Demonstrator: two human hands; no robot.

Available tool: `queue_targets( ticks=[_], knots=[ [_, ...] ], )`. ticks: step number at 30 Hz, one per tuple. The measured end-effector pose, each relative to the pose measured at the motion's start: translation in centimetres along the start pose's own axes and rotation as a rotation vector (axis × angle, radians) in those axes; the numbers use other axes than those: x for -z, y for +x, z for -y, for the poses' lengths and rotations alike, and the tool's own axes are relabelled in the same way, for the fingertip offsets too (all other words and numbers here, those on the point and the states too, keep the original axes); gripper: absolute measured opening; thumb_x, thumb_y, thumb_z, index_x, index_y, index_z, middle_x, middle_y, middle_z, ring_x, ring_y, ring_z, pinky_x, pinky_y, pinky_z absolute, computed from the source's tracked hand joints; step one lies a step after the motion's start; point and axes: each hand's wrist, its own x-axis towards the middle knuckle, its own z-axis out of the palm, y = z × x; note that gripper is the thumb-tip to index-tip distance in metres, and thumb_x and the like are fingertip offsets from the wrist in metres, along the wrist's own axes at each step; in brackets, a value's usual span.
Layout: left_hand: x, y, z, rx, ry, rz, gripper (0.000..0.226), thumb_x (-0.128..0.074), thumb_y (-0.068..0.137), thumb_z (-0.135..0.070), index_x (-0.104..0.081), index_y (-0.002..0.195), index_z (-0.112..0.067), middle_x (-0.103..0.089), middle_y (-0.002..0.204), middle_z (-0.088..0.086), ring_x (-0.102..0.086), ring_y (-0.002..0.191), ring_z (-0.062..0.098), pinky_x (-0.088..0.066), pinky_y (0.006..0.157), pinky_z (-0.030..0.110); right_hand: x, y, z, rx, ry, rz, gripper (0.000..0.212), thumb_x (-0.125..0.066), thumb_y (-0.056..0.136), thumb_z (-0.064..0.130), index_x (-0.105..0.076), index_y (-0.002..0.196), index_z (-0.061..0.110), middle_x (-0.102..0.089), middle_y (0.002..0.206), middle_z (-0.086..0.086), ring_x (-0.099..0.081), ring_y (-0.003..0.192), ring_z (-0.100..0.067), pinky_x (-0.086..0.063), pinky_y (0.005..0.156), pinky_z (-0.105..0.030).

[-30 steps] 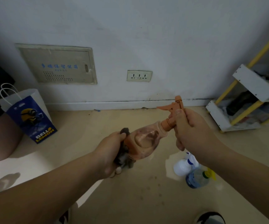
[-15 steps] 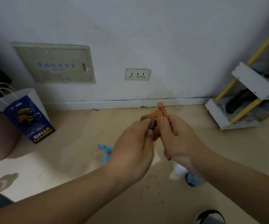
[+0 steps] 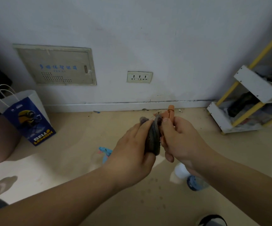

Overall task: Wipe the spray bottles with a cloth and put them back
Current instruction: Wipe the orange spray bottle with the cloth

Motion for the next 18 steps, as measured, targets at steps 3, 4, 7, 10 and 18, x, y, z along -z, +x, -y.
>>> queue_targets(
  ticks=[3, 4, 7, 10, 18],
  knots=[
    [0.1, 0.3, -0.1, -0.01, 0.065, -0.06, 0.056, -0.07, 0.081, -0.039, -0.047, 0.132, -0.034, -0.053, 0.116, -0.014, -0.053, 0.105, 0.01, -0.05, 0.09, 0.031, -0.4, -1.0, 0.3, -0.015, 0.05, 0.028, 0.029, -0.04, 0.109, 0.032, -0.055, 0.103, 0.008, -0.064, 0.062, -0.008, -0.044, 0.04, -0.021, -0.043, 0.045, -0.032],
    [0.2, 0.5, -0.2, 0.008, 0.072, -0.075, 0.05, -0.071, 0.081, -0.044, -0.05, 0.125, -0.035, -0.055, 0.11, -0.016, -0.054, 0.099, 0.009, -0.051, 0.084, 0.03, -0.6, -1.3, 0.3, -0.035, 0.071, 0.044, 0.03, -0.04, 0.109, 0.032, -0.055, 0.103, 0.007, -0.067, 0.064, -0.008, -0.046, 0.041, -0.023, -0.045, 0.047, -0.031],
    [0.6, 1.2, -0.2, 0.079, 0.08, -0.099, 0.029, -0.07, 0.082, -0.046, -0.054, 0.105, -0.035, -0.061, 0.09, -0.014, -0.059, 0.081, 0.009, -0.053, 0.07, 0.036, -0.8, -1.7, 0.4, -0.106, 0.136, 0.119, 0.038, -0.041, 0.109, 0.033, -0.058, 0.097, 0.002, -0.073, 0.071, -0.012, -0.048, 0.043, -0.025, -0.049, 0.053, -0.034],
    [1.2, 1.8, 0.1, 0.168, -0.045, -0.086, 0.022, -0.076, 0.081, -0.027, -0.057, 0.092, -0.032, -0.067, 0.072, -0.01, -0.065, 0.062, 0.005, -0.057, 0.06, 0.031, 0.4, -1.0, 1.1, -0.116, 0.15, 0.275, 0.042, -0.042, 0.109, 0.037, -0.062, 0.104, 0.001, -0.074, 0.08, -0.022, -0.053, 0.046, -0.028, -0.053, 0.054, -0.037],
    [3.7, 2.4, -0.4, 0.552, -0.796, 0.027, 0.023, -0.075, 0.092, -0.017, -0.066, 0.11, -0.005, -0.07, 0.075, 0.02, -0.067, 0.06, 0.028, -0.051, 0.055, 0.034, 3.3, 1.1, -1.7, -0.055, -0.208, 0.22, 0.018, -0.06, 0.101, 0.032, -0.073, 0.101, 0.019, -0.077, 0.088, -0.005, -0.068, 0.069, -0.019, -0.055, 0.063, -0.035]
  ],
)
